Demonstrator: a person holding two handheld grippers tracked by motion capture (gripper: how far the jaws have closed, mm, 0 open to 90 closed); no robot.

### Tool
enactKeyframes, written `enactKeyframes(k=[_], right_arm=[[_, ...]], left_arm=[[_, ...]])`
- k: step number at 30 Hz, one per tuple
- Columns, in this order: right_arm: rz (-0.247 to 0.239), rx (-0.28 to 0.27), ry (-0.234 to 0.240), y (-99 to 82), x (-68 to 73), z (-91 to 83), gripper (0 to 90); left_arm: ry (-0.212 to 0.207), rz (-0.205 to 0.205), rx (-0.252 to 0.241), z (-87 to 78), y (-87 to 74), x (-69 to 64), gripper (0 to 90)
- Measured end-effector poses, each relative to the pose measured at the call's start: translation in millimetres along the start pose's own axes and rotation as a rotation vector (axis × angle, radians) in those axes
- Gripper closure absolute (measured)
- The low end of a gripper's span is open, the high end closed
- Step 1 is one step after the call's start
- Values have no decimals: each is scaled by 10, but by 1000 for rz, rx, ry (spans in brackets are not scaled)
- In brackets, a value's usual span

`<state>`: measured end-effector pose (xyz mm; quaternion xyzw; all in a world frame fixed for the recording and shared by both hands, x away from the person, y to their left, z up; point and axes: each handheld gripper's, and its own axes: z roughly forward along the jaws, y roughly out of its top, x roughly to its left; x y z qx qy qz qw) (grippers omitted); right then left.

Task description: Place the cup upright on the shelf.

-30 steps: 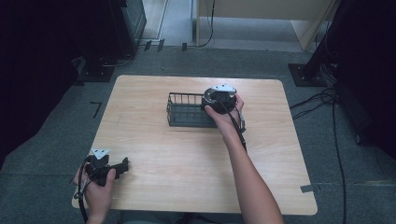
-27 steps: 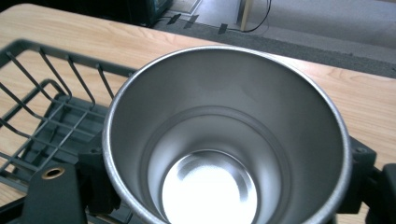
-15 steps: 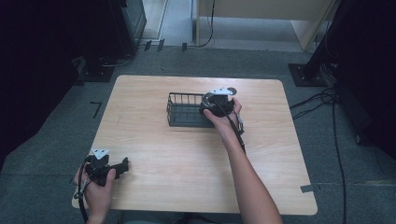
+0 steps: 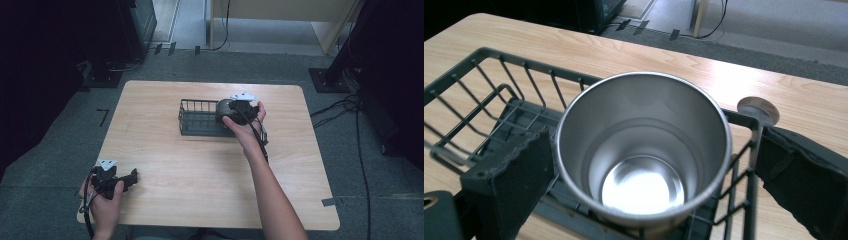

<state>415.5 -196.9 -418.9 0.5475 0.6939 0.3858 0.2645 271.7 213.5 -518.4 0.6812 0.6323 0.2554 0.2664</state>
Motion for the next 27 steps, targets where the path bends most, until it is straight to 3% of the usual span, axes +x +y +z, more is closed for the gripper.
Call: enactKeyframes(k=[11, 27], right_arm=[[-9, -9, 11, -124, -143, -291, 22], [38, -18, -22, -375, -464, -694, 22]], left_arm=[[0, 0, 0, 0, 0, 0, 0], [0, 0, -1, 1, -1, 0, 0]])
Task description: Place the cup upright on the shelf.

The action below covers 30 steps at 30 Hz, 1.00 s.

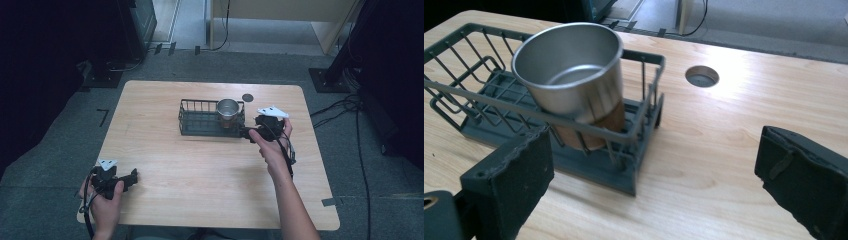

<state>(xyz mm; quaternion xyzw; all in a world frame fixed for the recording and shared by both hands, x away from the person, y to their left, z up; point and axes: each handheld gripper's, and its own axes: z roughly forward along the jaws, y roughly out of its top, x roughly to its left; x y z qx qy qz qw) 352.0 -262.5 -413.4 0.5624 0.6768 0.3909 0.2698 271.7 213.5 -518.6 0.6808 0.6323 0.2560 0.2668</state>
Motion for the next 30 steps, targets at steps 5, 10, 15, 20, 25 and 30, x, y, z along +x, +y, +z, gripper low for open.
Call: enactKeyframes(k=[5, 10, 15, 20, 25, 30], right_arm=[[11, -6, -15, -110, -131, -155, 22], [22, 3, -28, -211, -216, -253, 22], [29, 10, -45, -337, -320, -356, 22], [55, 22, -69, -512, -465, -450, 22], [89, 43, -97, -721, -618, -505, 22], [103, 67, -119, -917, -749, -574, 22]], left_arm=[[0, 0, 0, 0, 0, 0, 0], [0, 0, 0, 0, 0, 0, 0], [0, 0, 0, 0, 0, 0, 0], [0, 2, 1, -1, 0, 1, 0], [0, 2, 1, -1, 0, 1, 0], [0, 2, 1, -1, 0, 1, 0]])
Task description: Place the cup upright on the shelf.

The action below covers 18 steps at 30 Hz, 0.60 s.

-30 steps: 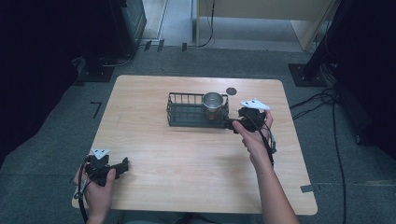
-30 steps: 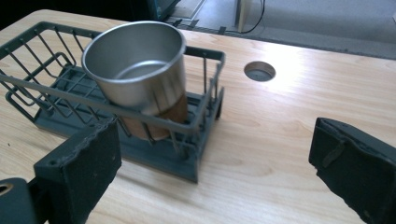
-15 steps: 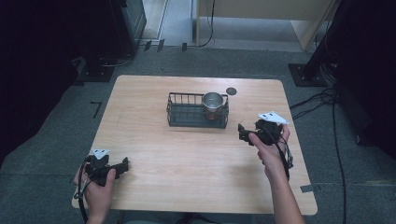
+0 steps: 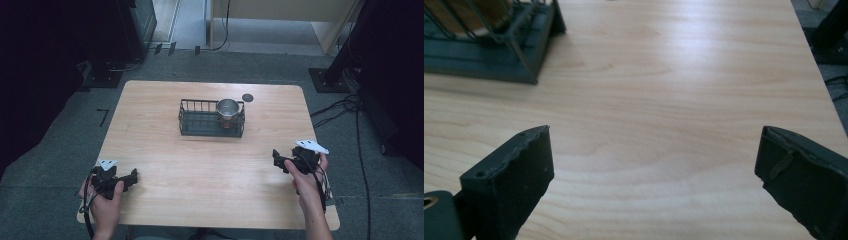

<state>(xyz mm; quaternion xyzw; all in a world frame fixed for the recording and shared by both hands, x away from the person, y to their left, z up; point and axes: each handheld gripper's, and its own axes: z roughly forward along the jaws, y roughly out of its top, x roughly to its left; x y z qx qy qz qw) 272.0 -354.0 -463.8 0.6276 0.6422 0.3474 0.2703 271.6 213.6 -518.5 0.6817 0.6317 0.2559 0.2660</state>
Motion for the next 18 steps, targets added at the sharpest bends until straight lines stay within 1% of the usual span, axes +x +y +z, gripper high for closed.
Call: enactKeyframes(k=[1, 2, 5, 7, 8, 9, 11, 13, 14, 17, 18], right_arm=[[1, 0, -4, -36, -37, -10, 22], [12, 8, -15, -121, -110, -34, 22], [16, 17, -26, -191, -157, -47, 22], [24, 28, -34, -326, -229, -64, 22], [24, 28, -34, -326, -229, -64, 22], [26, 37, -32, -409, -260, -80, 22], [26, 39, -29, -439, -276, -86, 22], [32, 44, -28, -523, -319, -105, 22], [42, 49, -36, -593, -357, -122, 22], [51, 56, -36, -683, -411, -146, 22], [51, 56, -36, -683, -411, -146, 22]], left_arm=[[0, 0, 0, 0, 0, 0, 0], [0, 0, 0, 0, 0, 0, 0], [0, 0, 0, 0, 0, 0, 0], [0, -1, 0, 0, 0, -1, 0], [0, 0, 0, 0, 0, 0, 0], [1, 2, 0, 0, 0, 1, 0], [1, 2, 0, 0, 0, 1, 0], [1, 2, 0, 0, 0, 1, 0], [1, 2, 0, 0, 0, 1, 0], [0, 2, 1, -1, 1, 2, 0], [0, 2, 1, -1, 1, 1, 0]])
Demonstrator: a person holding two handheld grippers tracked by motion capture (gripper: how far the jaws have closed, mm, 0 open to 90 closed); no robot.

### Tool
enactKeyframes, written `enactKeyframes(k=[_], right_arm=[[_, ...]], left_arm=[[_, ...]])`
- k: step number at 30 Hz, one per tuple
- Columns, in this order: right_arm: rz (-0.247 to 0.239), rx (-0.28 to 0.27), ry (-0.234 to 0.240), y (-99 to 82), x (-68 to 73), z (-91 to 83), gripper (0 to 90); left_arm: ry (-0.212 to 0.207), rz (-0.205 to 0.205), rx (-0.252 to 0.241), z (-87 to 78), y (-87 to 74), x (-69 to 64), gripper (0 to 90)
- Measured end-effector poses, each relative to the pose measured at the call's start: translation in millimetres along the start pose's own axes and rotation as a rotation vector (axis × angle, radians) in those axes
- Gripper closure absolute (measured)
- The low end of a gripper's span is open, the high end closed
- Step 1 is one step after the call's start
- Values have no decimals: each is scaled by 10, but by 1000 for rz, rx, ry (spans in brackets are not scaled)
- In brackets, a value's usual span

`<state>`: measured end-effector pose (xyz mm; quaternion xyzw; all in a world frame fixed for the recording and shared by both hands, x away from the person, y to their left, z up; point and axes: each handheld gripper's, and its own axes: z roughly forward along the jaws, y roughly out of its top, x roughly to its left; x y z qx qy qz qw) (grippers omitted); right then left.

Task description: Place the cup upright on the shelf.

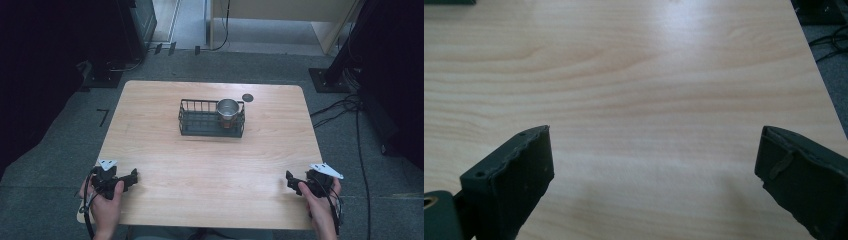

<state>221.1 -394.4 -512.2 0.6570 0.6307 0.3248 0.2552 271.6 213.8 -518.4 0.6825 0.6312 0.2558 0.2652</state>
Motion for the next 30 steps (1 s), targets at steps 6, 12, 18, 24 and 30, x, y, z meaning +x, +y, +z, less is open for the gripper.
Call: enactKeyframes(k=[6, 12, 18, 24, 30], right_arm=[[3, 20, -20, -148, -102, -28, 22], [14, 24, -47, -225, -151, -69, 27], [-17, 43, -89, -278, -136, -113, 28], [-21, 45, -85, -280, -139, -114, 25], [-19, 45, -85, -280, -138, -114, 25]], left_arm=[[0, -1, -1, 1, 0, -1, 0], [0, 0, 0, 0, 0, 0, 0], [0, 0, 0, 0, -1, 0, 0], [0, 0, 0, 0, -1, 0, 0], [0, 0, 0, 0, 0, 0, 0]])
